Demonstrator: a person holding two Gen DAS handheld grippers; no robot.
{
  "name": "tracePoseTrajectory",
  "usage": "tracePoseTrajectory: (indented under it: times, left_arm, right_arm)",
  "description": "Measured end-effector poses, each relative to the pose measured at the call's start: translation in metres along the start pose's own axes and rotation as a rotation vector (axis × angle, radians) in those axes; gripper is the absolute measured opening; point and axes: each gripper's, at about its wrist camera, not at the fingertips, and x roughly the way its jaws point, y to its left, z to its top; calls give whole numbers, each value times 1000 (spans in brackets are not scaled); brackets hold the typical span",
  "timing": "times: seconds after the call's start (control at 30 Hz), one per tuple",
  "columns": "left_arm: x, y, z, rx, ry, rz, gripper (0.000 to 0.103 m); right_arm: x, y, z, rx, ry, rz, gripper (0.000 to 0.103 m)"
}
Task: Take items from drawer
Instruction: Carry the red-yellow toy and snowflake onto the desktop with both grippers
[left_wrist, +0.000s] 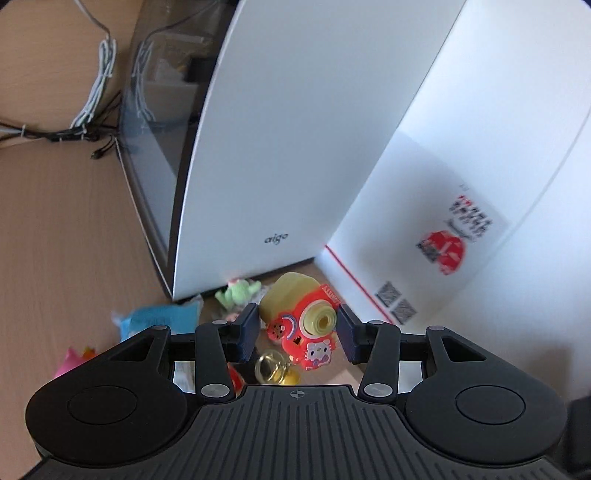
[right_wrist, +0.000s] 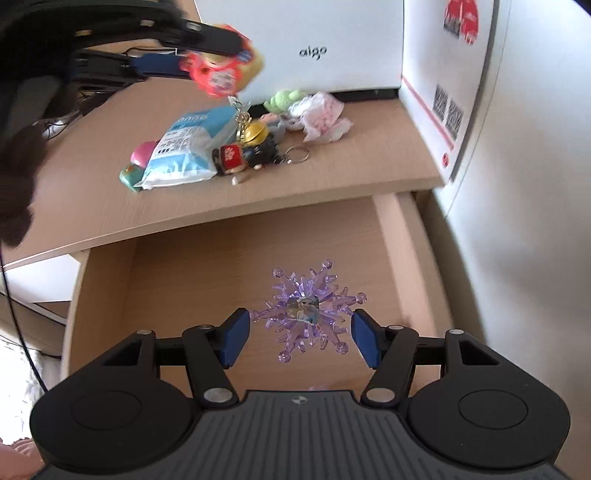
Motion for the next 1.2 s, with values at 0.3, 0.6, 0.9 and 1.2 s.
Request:
tracePoseTrajectory:
  times: [0.3, 0.6, 0.9, 1.2]
  left_arm:
    - [42, 10, -7, 54, -66, 132, 50]
    - [17, 28, -4, -16, -177, 155, 49]
    - [-57, 36, -17, -153, -275, 121, 49]
    - [-92, 41, -94, -201, -100, 176, 48]
  right_arm:
    - [4, -13, 8, 38, -5, -14, 61]
    - [5, -23, 10, 45, -17, -31, 61]
    - [0, -26, 37, 21, -118, -60, 61]
    - [12, -18, 103, -30, -262, -72, 61]
